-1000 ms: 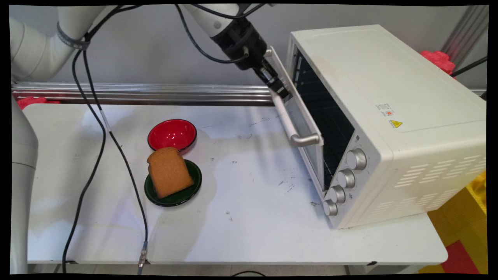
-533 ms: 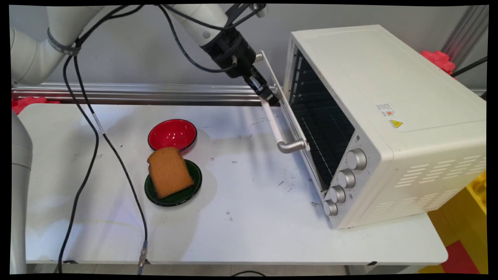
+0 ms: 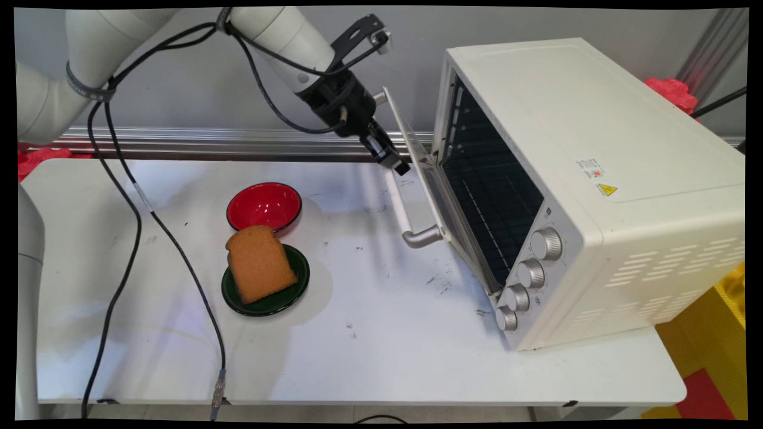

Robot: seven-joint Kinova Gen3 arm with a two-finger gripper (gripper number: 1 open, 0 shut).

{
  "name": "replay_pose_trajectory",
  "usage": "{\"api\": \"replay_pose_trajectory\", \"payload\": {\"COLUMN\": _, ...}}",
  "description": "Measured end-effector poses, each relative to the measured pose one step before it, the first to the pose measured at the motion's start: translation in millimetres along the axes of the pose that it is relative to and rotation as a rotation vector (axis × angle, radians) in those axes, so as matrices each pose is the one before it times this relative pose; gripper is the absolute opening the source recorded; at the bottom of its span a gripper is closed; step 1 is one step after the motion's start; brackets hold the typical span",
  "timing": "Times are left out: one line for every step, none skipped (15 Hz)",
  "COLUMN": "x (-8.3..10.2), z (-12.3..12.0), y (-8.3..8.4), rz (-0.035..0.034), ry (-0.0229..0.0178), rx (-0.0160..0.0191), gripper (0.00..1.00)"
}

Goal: Open the oven

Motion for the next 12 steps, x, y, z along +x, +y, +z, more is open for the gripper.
{"api": "replay_pose_trajectory", "payload": {"x": -3.25, "z": 1.18, "y": -0.71, "rz": -0.00032, "ry": -0.00159, "rx": 0.0003, "gripper": 0.0}}
{"api": "replay_pose_trajectory", "payload": {"x": -3.69, "z": 1.1, "y": -0.84, "rz": -0.00123, "ry": -0.00123, "rx": 0.00076, "gripper": 0.0}}
{"api": "replay_pose_trajectory", "payload": {"x": -2.03, "z": 0.5, "y": -0.4, "rz": -0.00047, "ry": -0.00095, "rx": 0.00021, "gripper": 0.0}}
{"api": "replay_pose_trajectory", "payload": {"x": -3.35, "z": 0.83, "y": -0.81, "rz": -0.00064, "ry": -0.00124, "rx": 0.00021, "gripper": 0.0}}
{"api": "replay_pose_trajectory", "payload": {"x": -2.84, "z": 0.7, "y": -0.73, "rz": -0.00024, "ry": -0.00046, "rx": 0.00048, "gripper": 0.0}}
{"api": "replay_pose_trajectory", "payload": {"x": -3.45, "z": 0.68, "y": -1.03, "rz": 0.00035, "ry": 0.0014, "rx": 0.00171, "gripper": 0.0}}
{"api": "replay_pose_trajectory", "payload": {"x": -2.9, "z": 0.97, "y": -0.91, "rz": 0.00093, "ry": 0.00126, "rx": 0.00158, "gripper": 0.0}}
{"api": "replay_pose_trajectory", "payload": {"x": -2.72, "z": 0.95, "y": -0.78, "rz": 0.00083, "ry": 0.0018, "rx": 0.00113, "gripper": 0.0}}
{"api": "replay_pose_trajectory", "payload": {"x": -3.55, "z": 0.95, "y": -0.88, "rz": 0.00004, "ry": 0.00235, "rx": 0.00151, "gripper": 0.0}}
{"api": "replay_pose_trajectory", "payload": {"x": -2.71, "z": 1.27, "y": -0.66, "rz": 0.00058, "ry": 0.00178, "rx": 0.00034, "gripper": 0.0}}
{"api": "replay_pose_trajectory", "payload": {"x": -2.08, "z": 0.64, "y": -0.37, "rz": 0.00015, "ry": 0.00083, "rx": 0.00055, "gripper": 0.0}}
{"api": "replay_pose_trajectory", "payload": {"x": -3.55, "z": 0.88, "y": -0.61, "rz": -0.00019, "ry": 0.00166, "rx": 0.00095, "gripper": 0.0}}
